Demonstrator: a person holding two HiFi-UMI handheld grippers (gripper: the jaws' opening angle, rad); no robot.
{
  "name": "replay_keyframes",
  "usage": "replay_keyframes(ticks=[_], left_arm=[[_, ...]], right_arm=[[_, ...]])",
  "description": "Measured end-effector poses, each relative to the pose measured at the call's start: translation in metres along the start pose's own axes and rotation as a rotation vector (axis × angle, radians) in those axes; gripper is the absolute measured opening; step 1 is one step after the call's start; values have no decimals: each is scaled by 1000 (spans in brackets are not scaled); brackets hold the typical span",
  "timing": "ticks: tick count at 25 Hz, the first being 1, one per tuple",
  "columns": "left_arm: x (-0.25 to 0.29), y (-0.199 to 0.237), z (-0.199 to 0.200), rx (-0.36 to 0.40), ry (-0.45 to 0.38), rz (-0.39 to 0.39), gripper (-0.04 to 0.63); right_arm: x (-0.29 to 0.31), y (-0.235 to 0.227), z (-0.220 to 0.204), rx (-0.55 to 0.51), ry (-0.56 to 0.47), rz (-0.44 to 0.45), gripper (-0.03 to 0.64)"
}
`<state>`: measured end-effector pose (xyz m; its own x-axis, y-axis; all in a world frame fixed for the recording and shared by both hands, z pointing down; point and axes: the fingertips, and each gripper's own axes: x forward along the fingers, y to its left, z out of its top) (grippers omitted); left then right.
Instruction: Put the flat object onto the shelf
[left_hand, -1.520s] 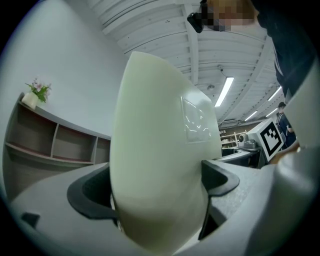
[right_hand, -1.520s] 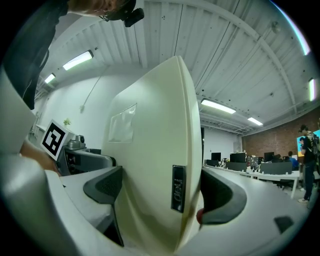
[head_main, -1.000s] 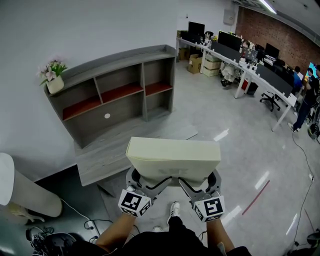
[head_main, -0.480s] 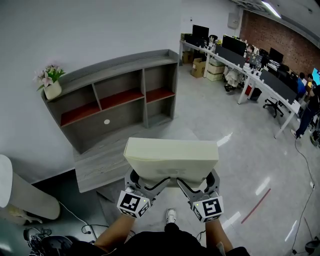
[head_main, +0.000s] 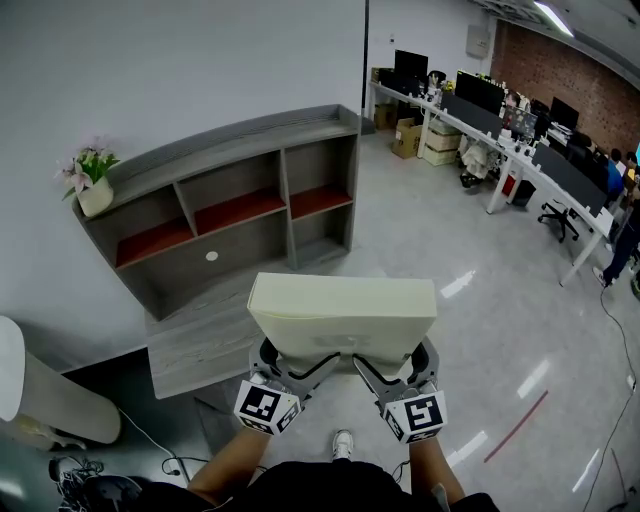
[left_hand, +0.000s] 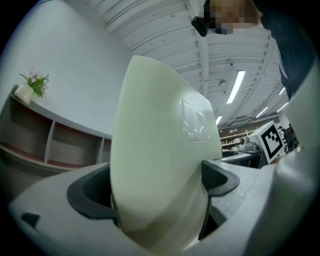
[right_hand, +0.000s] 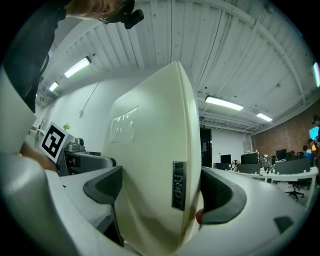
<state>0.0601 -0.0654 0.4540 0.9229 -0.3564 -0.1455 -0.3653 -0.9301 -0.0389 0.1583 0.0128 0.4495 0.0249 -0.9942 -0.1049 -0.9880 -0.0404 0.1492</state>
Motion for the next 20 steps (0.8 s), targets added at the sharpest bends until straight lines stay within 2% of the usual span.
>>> replay_keyframes(ticks=[20], left_arm=[[58, 68, -8, 30, 29, 169, 545]], right_arm=[[104, -37, -16, 37, -22, 183, 480]])
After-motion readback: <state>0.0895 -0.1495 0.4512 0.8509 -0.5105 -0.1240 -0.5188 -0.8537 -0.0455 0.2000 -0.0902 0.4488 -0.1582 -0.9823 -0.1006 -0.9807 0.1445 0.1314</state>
